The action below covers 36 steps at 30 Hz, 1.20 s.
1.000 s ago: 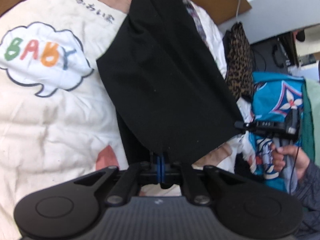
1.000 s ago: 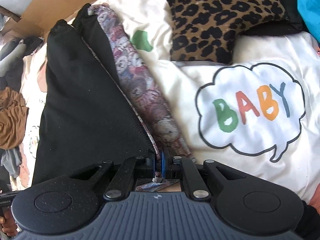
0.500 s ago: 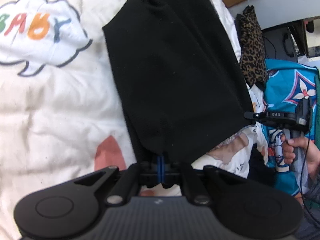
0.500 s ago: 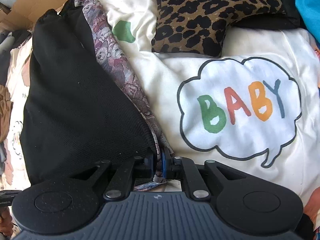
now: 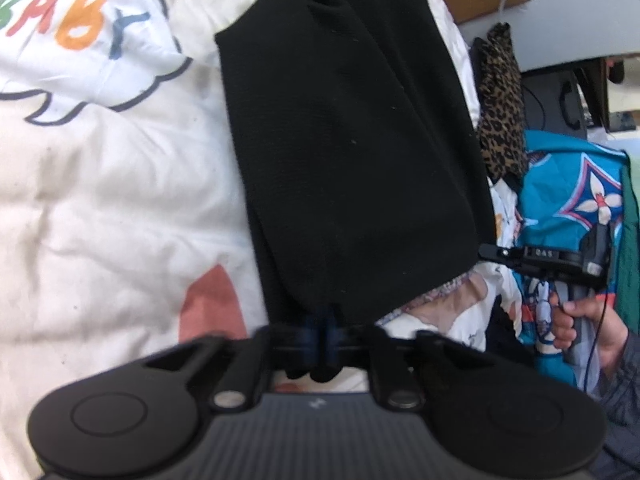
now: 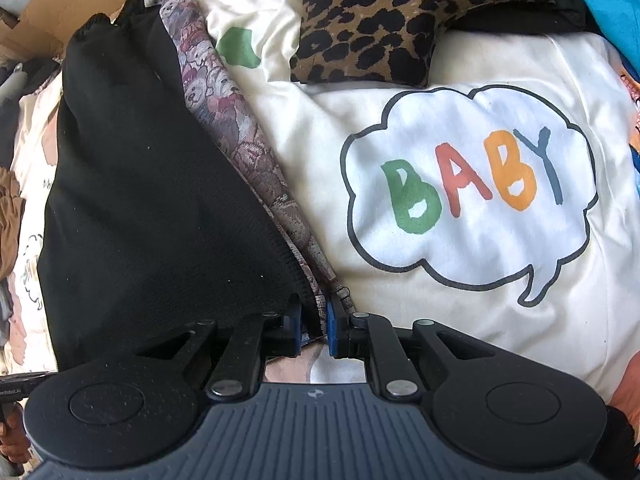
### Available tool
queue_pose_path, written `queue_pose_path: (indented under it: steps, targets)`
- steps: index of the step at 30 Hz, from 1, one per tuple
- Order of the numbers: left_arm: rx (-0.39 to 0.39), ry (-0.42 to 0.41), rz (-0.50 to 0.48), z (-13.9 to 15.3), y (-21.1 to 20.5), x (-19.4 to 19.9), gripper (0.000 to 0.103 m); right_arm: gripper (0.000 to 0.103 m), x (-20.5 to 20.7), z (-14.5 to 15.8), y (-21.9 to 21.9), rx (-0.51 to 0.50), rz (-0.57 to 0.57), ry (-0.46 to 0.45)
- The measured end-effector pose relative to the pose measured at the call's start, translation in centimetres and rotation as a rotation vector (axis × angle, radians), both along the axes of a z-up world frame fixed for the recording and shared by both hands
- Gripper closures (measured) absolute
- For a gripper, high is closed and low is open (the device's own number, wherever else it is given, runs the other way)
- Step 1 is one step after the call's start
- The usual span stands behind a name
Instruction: Fold clothes
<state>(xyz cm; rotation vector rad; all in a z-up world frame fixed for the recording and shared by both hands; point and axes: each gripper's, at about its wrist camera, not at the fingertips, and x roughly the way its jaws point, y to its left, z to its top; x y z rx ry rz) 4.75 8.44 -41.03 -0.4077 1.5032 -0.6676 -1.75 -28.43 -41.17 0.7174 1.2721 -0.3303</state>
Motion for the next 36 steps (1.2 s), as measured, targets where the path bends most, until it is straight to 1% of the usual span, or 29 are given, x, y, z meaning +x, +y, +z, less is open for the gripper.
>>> queue_pose_path:
  steps: [1,7,11,18,20,26,28,29,30,32,33,34,35,36]
  targets:
    - [0.006,-0.007,-0.002,0.0,0.0,-0.1,0.101,0.094,0.0,0.1,0.0,-0.006,0.003,0.002]
    - [0.007,-0.029,-0.031,0.6,0.6,-0.9,0.102,0.095,0.1,0.3,0.3,-0.013,0.031,0.021]
    - [0.008,-0.030,-0.027,0.6,0.9,-1.1,0.102,0.095,-0.1,0.4,0.2,-0.014,0.031,0.024]
    - [0.045,-0.022,-0.052,-1.3,-0.9,-0.5,0.102,0.096,-0.1,0.2,0.3,-0.027,0.033,0.059]
    - [0.050,-0.009,-0.049,-1.8,-1.2,-0.3,0.102,0.096,-0.1,0.1,0.2,-0.026,0.033,0.074]
    - [0.074,-0.022,-0.075,-1.6,-2.0,-0.1,0.102,0.096,-0.3,0.2,0.5,-0.061,0.046,0.113]
    - [0.084,-0.021,-0.081,-1.5,-2.2,0.0,0.101,0.095,-0.6,0.4,0.5,-0.072,0.032,0.105]
    - [0.094,-0.010,-0.077,-1.5,-2.2,0.2,0.098,0.095,-0.8,0.5,0.5,-0.074,0.020,0.095]
    - [0.100,0.006,-0.069,-1.4,-2.1,0.3,0.097,0.094,-1.0,0.7,0.4,-0.070,0.002,0.085]
    - [0.120,0.008,-0.059,-0.8,-1.8,0.4,0.093,0.092,-1.7,1.4,0.1,-0.060,-0.040,0.066]
    - [0.130,0.007,-0.054,-0.5,-1.7,0.5,0.087,0.088,-2.1,2.0,-0.1,-0.060,-0.062,0.052]
    - [0.142,-0.001,-0.056,-0.1,-1.4,0.5,0.085,0.083,-2.5,2.5,-0.3,-0.059,-0.084,0.043]
    - [0.156,-0.009,-0.057,0.4,-1.1,0.6,0.082,0.081,-2.9,3.1,-0.5,-0.058,-0.106,0.036]
    - [0.167,-0.018,-0.056,1.1,-0.8,0.8,0.082,0.079,-3.3,3.7,-0.8,-0.057,-0.125,0.029]
